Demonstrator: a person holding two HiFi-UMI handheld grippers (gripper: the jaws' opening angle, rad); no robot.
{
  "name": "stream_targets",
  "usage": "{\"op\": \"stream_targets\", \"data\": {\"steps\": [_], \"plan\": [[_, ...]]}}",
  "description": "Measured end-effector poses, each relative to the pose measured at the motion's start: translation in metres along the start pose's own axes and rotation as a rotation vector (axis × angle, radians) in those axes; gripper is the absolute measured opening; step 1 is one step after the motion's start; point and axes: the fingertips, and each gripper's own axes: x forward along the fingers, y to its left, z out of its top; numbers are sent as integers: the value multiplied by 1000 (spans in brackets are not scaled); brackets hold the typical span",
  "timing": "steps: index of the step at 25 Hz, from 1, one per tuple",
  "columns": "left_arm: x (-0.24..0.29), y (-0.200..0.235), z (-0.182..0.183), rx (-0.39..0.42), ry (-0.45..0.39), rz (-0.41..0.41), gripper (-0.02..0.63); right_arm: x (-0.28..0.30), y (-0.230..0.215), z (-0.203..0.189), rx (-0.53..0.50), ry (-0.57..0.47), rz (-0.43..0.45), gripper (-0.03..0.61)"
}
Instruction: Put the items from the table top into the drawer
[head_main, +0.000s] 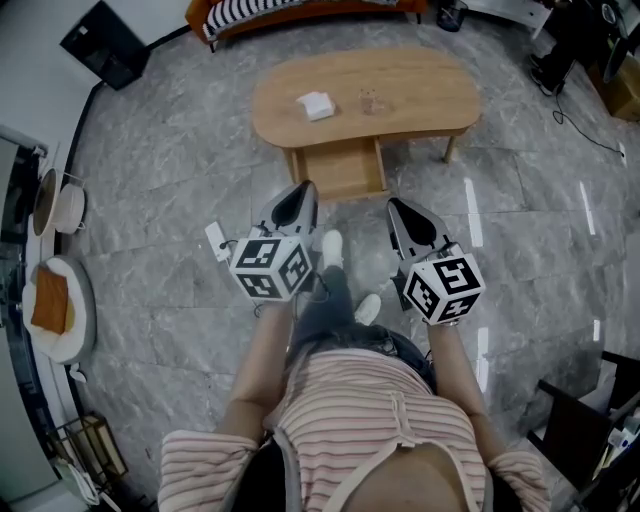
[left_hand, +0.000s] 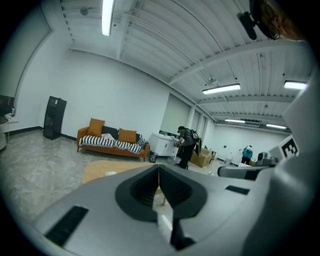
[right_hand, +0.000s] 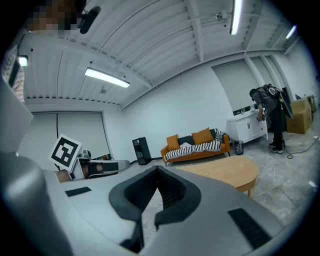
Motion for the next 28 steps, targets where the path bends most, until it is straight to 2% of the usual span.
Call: {"op": "stream_targets", "data": {"steps": [7,14,18,28], "plan": [[44,21,6,-10,23,-6,14,35,-22,11,0,5,-16,0],[111,56,11,-27,71,-23,14,107,-50,16,11,60,-4,0],[149,89,6,-49,114,-17,14,161,-66,12,30,111,10,0],[237,198,-11,-117,247,59,15,291,-97,6,56,235,17,0]]}}
